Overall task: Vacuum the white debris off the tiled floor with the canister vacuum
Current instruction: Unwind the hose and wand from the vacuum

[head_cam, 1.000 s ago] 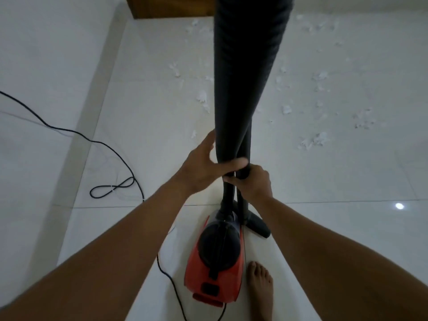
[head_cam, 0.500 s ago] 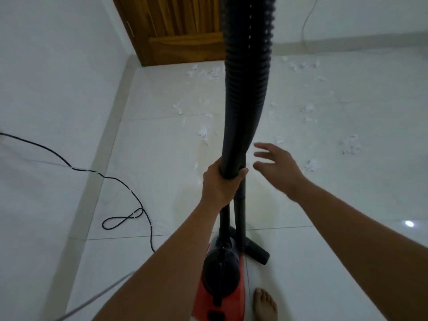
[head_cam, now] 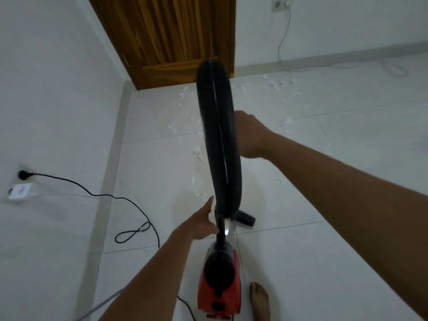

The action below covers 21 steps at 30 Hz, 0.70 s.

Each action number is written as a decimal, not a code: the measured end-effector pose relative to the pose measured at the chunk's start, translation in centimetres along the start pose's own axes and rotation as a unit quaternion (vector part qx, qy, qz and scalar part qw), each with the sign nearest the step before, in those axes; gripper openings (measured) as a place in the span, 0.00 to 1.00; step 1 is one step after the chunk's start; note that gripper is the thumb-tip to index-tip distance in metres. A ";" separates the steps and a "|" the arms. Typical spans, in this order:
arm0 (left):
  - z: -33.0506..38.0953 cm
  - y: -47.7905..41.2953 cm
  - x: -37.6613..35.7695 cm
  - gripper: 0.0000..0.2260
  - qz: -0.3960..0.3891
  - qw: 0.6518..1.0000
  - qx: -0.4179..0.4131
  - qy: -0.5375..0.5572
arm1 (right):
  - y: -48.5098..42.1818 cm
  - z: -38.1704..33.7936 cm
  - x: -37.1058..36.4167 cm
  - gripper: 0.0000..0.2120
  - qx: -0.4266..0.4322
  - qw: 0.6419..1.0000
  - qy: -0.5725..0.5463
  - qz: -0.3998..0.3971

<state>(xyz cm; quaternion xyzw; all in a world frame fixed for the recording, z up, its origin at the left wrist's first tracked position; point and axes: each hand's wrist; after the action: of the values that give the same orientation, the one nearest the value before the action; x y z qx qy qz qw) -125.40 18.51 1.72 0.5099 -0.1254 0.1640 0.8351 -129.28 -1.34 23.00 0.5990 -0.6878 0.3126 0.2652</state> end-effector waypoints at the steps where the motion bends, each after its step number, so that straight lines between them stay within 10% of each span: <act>1: -0.8 0.0 1.1 0.34 0.002 1.000 0.003 -0.004 | 0.7 -0.8 0.4 0.23 0.008 1.000 0.007 0.001; 8: 7.5 8.6 11.3 0.18 0.032 0.968 0.080 0.235 | 6.8 -4.1 2.1 0.08 0.088 0.993 -0.019 0.077; 14: 16.2 13.4 12.5 0.33 -0.074 0.962 0.109 0.240 | 11.0 -6.7 3.0 0.15 0.159 0.984 0.000 0.081; 21: 23.7 12.5 9.8 0.19 0.004 0.950 0.078 0.302 | 12.5 -4.4 6.4 0.22 0.178 0.983 0.031 0.025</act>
<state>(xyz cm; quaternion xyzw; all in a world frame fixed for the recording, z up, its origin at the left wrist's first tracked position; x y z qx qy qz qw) -122.49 4.06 26.17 0.4997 0.1436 0.3225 0.7910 -142.60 -1.17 29.27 0.6092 -0.6278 0.4547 0.1675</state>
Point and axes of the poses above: each hand's wrist, its own y-axis away from the middle knuckle, its own x-axis out of the back of the hand, z = x × y, and after that the axes turned 12 degrees about x, right-handed
